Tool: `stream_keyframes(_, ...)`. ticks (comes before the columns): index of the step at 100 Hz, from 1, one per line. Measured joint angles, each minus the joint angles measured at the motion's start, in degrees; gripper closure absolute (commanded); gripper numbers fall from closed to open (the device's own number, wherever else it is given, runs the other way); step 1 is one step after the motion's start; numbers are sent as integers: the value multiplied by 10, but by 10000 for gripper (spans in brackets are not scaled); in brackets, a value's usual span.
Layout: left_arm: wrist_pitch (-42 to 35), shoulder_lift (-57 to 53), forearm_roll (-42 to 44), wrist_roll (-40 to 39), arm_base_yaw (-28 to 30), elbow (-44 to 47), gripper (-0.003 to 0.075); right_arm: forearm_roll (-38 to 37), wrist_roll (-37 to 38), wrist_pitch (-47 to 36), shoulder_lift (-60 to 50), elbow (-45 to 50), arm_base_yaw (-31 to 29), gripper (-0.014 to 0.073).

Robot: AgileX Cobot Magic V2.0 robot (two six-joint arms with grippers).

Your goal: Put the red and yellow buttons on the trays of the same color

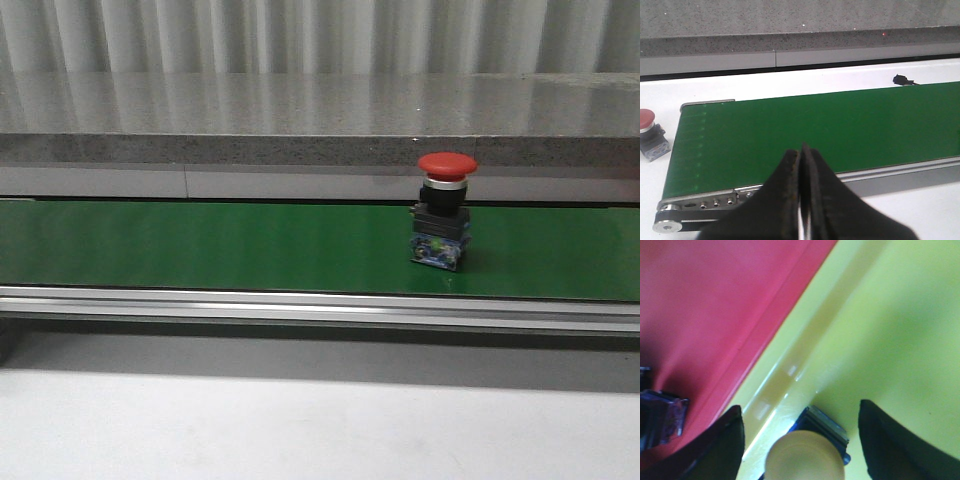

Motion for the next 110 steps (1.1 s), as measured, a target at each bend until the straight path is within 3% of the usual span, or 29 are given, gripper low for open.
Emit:
stream_keyframes(32, 0, 0, 0, 0, 0, 0, 741, 1, 0, 61, -142, 0, 10, 94)
stream_keyframes(47, 0, 0, 0, 0, 0, 0, 741, 1, -1, 99, -212, 0, 45, 94)
stream_keyframes(110, 0, 0, 0, 0, 0, 0, 741, 2, -51, 289, -272, 1, 351, 94)
